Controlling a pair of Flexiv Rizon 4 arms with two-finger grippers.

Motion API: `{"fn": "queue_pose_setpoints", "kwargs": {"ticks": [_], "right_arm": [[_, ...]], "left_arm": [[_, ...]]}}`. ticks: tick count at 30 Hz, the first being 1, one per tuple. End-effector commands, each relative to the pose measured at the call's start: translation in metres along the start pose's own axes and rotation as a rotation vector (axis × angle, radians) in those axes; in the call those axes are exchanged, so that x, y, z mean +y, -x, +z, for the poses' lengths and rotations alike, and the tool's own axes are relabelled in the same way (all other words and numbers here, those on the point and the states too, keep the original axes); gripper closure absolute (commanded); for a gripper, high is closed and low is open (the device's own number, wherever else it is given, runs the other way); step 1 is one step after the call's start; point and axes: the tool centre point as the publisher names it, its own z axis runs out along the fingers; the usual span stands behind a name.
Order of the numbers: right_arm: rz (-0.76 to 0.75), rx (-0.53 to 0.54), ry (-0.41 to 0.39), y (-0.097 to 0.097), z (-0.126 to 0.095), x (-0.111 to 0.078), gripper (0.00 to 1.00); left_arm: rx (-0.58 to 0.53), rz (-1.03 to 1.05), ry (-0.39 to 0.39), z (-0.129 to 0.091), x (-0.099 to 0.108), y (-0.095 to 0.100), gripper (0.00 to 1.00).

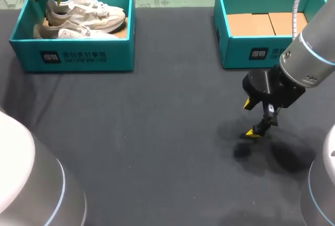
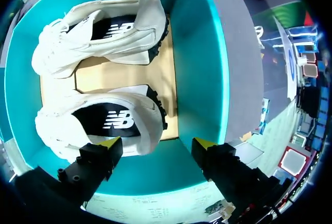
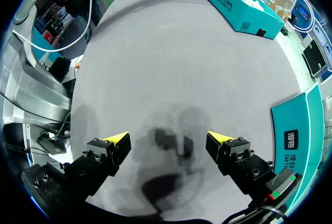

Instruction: Take the shoe out of the shoebox, open the shoe tongue, remove and reinsert the insole, then place the shoe into the shoebox

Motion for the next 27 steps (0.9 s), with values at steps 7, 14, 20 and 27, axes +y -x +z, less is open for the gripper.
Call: {"fn": "queue_pose_setpoints", "kwargs": {"ticks": [7, 14, 20, 27], "right_arm": [[0.0, -0.003, 0.0, -0.001, 0.001, 0.0, 0.0], [0.0, -0.003, 0.0, -0.001, 0.001, 0.0, 0.0], [0.0, -0.003, 0.0, -0.001, 0.001, 0.0, 0.0], [0.0, -0.003, 0.0, -0.001, 0.001, 0.0, 0.0]], "left_arm": [[-0.06, 0.03, 0.01, -0.06, -0.048, 0.003, 0.07], [-0.079, 0.041, -0.006, -0.077, -0.084, 0.002, 0.0], [-0.093, 0.045, -0.02, -0.087, -0.114, 0.003, 0.0], [-0.101, 0.032, -0.049, -0.095, -0.14, 0.002, 0.0]]}}
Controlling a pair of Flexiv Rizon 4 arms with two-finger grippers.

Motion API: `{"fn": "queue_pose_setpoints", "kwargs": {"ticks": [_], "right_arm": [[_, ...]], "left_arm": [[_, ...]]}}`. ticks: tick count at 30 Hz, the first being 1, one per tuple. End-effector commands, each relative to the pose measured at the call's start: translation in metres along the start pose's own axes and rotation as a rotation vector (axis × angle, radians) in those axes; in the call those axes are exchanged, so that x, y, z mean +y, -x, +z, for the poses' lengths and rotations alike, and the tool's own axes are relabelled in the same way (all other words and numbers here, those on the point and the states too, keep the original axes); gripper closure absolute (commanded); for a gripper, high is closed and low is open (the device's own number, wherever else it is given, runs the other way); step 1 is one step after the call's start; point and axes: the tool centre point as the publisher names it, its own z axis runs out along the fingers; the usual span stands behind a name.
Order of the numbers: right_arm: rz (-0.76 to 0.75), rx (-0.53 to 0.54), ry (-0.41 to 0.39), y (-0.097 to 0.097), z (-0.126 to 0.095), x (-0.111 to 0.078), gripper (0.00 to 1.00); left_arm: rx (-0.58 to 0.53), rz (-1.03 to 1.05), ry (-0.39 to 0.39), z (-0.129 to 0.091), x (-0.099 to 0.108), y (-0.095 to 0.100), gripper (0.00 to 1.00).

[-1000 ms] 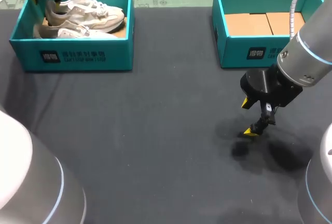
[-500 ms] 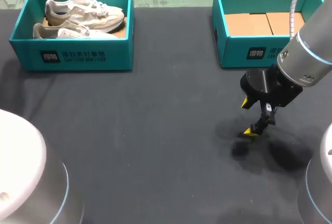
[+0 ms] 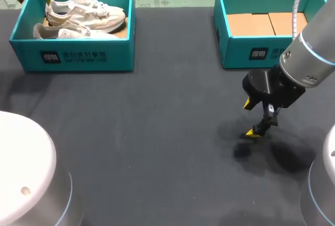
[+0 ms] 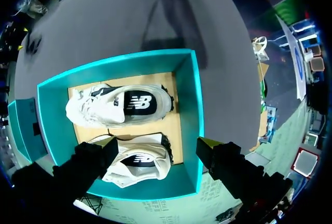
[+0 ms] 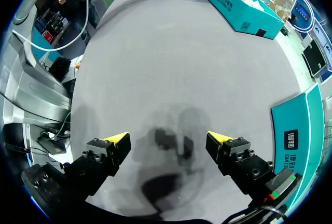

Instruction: Take the shoe out of the shoebox, open the shoe tongue, remove and reinsert the insole, then place the shoe into the shoebox

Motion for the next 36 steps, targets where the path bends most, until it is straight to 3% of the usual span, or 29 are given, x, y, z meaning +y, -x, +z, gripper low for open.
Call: {"fn": "queue_pose_setpoints", "kwargs": {"ticks": [1, 10, 11, 17, 32, 36], "right_arm": [[0.001, -0.003, 0.0, -0.001, 0.001, 0.0, 0.0], [0.001, -0.003, 0.0, -0.001, 0.001, 0.0, 0.0], [0.001, -0.003, 0.0, -0.001, 0.001, 0.0, 0.0], [0.001, -0.003, 0.0, -0.001, 0.001, 0.0, 0.0], [0.001, -0.003, 0.0, -0.001, 0.001, 0.0, 0.0], [0.001, -0.003, 0.0, -0.001, 0.001, 0.0, 0.0]], "left_arm": [[0.005, 0.001, 0.045, -0.005, -0.034, 0.001, 0.0], [0.005, 0.001, 0.045, -0.005, -0.034, 0.001, 0.0], [-0.027, 0.005, 0.007, 0.001, -0.032, 0.001, 0.0], [-0.033, 0.018, -0.033, 0.022, -0.045, 0.009, 0.0], [-0.007, -0.007, -0.035, 0.049, -0.042, 0.002, 0.01], [0.006, -0.014, -0.039, 0.059, -0.04, 0.001, 0.14]]}}
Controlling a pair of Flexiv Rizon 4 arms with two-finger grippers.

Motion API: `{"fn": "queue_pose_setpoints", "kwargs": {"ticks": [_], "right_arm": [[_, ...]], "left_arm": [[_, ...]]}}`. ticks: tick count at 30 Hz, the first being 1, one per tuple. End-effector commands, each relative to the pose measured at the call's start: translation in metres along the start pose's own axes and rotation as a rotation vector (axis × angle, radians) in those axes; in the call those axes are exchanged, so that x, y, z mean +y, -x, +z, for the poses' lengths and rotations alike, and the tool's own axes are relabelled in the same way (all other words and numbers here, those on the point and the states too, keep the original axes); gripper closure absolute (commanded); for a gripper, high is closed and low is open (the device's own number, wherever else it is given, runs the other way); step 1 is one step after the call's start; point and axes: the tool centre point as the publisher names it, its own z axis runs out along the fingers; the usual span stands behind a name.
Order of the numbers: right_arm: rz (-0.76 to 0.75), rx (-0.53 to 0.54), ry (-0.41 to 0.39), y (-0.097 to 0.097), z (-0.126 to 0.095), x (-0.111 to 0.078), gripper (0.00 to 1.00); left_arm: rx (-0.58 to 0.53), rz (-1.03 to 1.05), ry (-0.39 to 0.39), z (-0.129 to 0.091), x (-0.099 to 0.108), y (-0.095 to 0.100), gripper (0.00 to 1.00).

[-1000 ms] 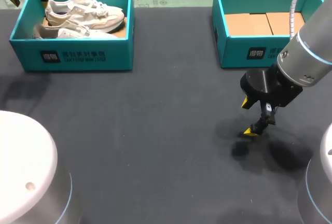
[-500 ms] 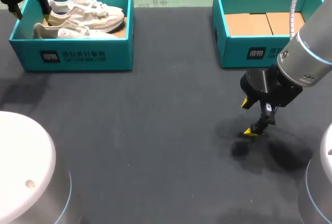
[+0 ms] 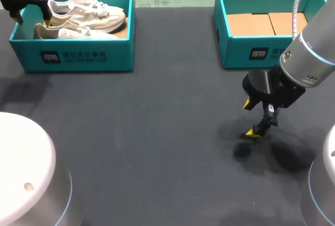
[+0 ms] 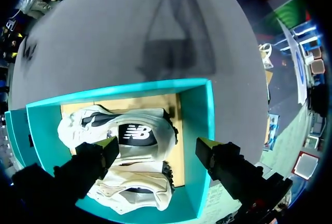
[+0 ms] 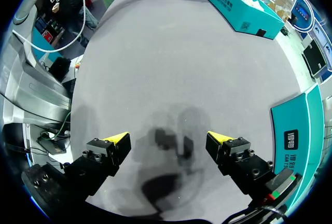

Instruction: Take the shoe out of the shoebox, open the shoe tongue, remove and reinsert the insole, then place the shoe into the shoebox

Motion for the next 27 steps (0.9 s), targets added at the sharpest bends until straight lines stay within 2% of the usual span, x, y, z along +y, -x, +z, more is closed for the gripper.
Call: {"fn": "queue_pose_setpoints", "kwargs": {"ticks": [1, 4, 12, 22, 27], "right_arm": [[0.001, -0.003, 0.0, -0.001, 0.001, 0.0, 0.0], [0.001, -0.003, 0.0, -0.001, 0.001, 0.0, 0.0], [0.001, -0.003, 0.0, -0.001, 0.001, 0.0, 0.0], [0.001, -0.003, 0.0, -0.001, 0.001, 0.0, 0.0], [0.001, -0.003, 0.0, -0.001, 0.001, 0.0, 0.0]], "left_arm": [[0.008, -0.005, -0.002, 0.013, 0.007, 0.001, 0.13], [0.011, -0.017, -0.004, 0.019, 0.011, 0.0, 0.17], [0.022, -0.024, -0.021, 0.031, 0.018, -0.003, 0.18], [0.045, -0.022, -0.049, 0.05, 0.017, -0.002, 0.18], [0.052, -0.026, -0.058, 0.058, 0.017, -0.002, 0.22]]}}
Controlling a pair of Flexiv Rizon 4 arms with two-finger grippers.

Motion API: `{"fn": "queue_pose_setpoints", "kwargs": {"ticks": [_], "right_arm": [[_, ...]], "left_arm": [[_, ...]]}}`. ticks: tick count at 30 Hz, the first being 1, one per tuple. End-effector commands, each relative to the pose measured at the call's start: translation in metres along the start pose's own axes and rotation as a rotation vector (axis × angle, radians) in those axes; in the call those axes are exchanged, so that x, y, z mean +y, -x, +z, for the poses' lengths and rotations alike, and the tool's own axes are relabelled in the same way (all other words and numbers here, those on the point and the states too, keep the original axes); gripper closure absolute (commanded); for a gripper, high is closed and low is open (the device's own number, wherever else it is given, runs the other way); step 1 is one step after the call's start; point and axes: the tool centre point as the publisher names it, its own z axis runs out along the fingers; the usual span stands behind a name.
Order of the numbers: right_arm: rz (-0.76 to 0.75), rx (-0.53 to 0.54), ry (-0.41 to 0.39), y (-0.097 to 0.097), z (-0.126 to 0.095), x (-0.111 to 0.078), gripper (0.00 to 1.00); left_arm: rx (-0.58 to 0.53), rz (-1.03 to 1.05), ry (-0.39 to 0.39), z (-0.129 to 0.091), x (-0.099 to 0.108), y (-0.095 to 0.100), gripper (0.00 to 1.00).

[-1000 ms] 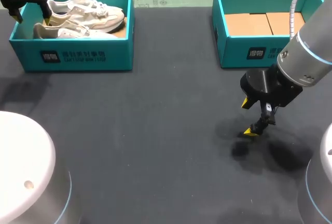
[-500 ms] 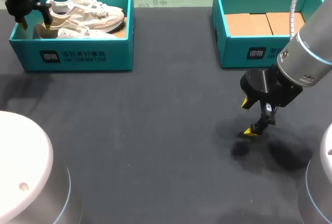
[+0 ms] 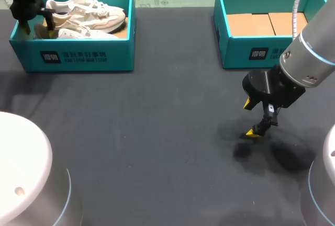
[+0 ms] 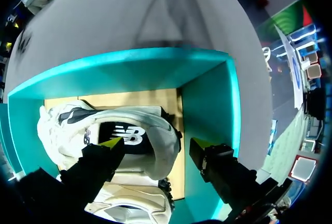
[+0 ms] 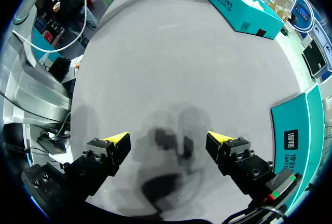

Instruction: Take the shoe out of the shoebox, open the shoe tongue, remove and reinsert the insole, then place the shoe into the shoebox

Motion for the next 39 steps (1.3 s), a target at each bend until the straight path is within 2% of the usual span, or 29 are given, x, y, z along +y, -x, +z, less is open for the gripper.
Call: {"fn": "queue_pose_setpoints", "kwargs": {"ticks": [1, 12, 27, 33, 35, 39], "right_arm": [[0.001, -0.003, 0.0, -0.001, 0.001, 0.0, 0.0], [0.001, -0.003, 0.0, -0.001, 0.001, 0.0, 0.0], [0.001, -0.003, 0.0, -0.001, 0.001, 0.0, 0.0], [0.001, -0.003, 0.0, -0.001, 0.001, 0.0, 0.0], [0.001, -0.003, 0.0, -0.001, 0.001, 0.0, 0.0], [0.001, -0.003, 0.0, -0.001, 0.001, 0.0, 0.0]], "left_arm": [[0.005, -0.002, -0.006, 0.007, 0.004, 0.001, 0.22], [0.029, -0.007, -0.024, 0.016, 0.0, -0.004, 0.24], [0.027, -0.024, -0.053, 0.038, -0.004, -0.004, 0.28], [0.034, -0.031, -0.059, 0.044, -0.005, -0.004, 0.39], [0.04, -0.033, -0.059, 0.046, -0.004, -0.004, 0.51], [0.048, -0.035, -0.066, 0.05, -0.004, -0.004, 0.58]]}}
